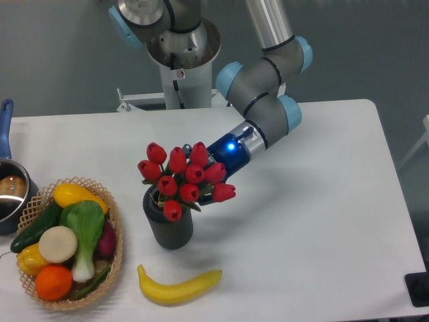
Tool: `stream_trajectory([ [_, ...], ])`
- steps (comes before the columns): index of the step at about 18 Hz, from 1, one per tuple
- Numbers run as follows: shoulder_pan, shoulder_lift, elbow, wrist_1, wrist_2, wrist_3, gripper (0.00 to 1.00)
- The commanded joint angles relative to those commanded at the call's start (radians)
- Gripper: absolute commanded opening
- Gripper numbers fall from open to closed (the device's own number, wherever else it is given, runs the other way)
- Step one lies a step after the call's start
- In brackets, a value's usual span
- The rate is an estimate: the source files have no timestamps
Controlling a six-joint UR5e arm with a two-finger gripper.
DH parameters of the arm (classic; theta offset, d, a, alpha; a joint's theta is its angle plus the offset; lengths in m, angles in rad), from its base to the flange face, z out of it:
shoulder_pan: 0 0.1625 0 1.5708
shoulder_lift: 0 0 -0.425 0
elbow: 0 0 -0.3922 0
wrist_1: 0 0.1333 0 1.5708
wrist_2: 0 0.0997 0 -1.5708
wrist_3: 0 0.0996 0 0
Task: Insert the flowers into the vase
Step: 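Push the tulips deeper into the vase, adjusting the bunch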
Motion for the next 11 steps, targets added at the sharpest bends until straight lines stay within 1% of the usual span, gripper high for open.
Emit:
stream_trajectory([
  [6,-0.002,0.000,0.003,0.006,0.006,0.000,0.39],
  [9,-0.002,0.003,0.014,0.006,0.064,0.000,0.39],
  [11,-0.003,0.003,0.018,0.006,0.069,0.000,0.39],
])
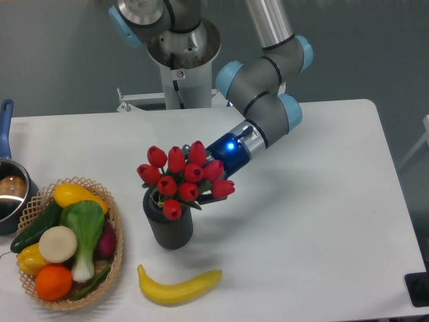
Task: Insert the flowers into the vase
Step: 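Push the tulips deeper into the vase, adjusting the bunch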
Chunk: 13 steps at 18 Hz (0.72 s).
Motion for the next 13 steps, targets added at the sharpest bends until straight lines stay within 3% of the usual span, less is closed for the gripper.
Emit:
stream_trajectory([
  [6,0.000,0.011,0.009,0.000,0.005,0.000,0.40],
  [9,0.002,0.014,0.011,0.000,0.005,0.000,0.55],
  [13,0.002,0.021,0.011,0.000,0.008,0.000,0.59],
])
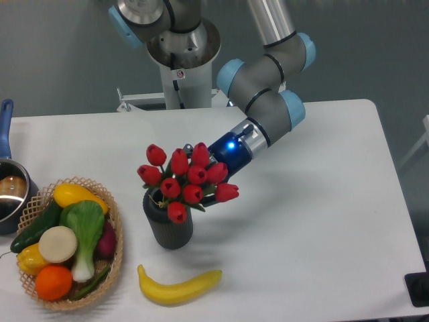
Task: Insert the flowers into the vase
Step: 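Push the tulips deeper into the vase, adjusting the bunch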
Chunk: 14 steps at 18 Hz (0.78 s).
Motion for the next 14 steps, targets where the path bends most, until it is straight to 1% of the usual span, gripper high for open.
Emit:
stream_trajectory([
  [2,0.000,0.009,0.000,0.000,0.053,0.000,0.61],
  [4,0.000,0.018,0.000,0.000,0.101,0.000,0.65],
  [9,-0.002,0.025,-0.003,0.000,0.110,0.000,0.69],
  [14,-0.002,0.052,0.002,0.000,0.124,-0.002,0.71],
])
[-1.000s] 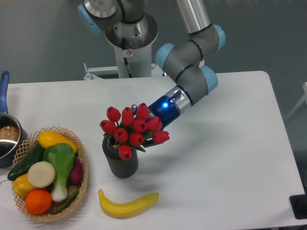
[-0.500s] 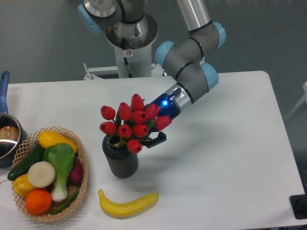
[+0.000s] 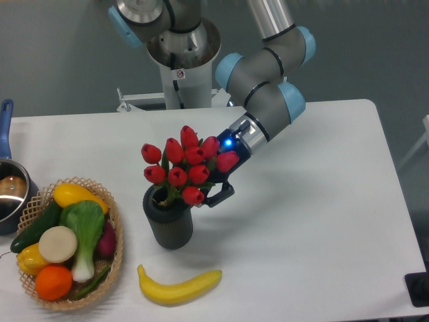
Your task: Insert the flowers into the vase
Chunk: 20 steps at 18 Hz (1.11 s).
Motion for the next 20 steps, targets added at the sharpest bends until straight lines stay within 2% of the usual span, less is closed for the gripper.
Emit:
stream_trajectory([
  [3,-0.002,0.023,0.002,-0.002,0.099,-0.009,0.71],
  [6,-0.005,0.025,0.015,-0.002,0.114,-0.011,0.73],
  [9,-0.008,0.020,0.043,-0.002,0.146,-0.014,0.79],
  [11,-0.032,0.023,0.052,-0.002,0.193,-0.015,0.79],
  [15,-0.037,0.026,0.052,0.000,0.203,-0.021,0.81],
  [18,-0.032,0.046,0.049,0.000,0.204,-0.023,0.97],
  [20,-0.022,0.066,0.040,-0.003,0.216,-0.023,0.99],
])
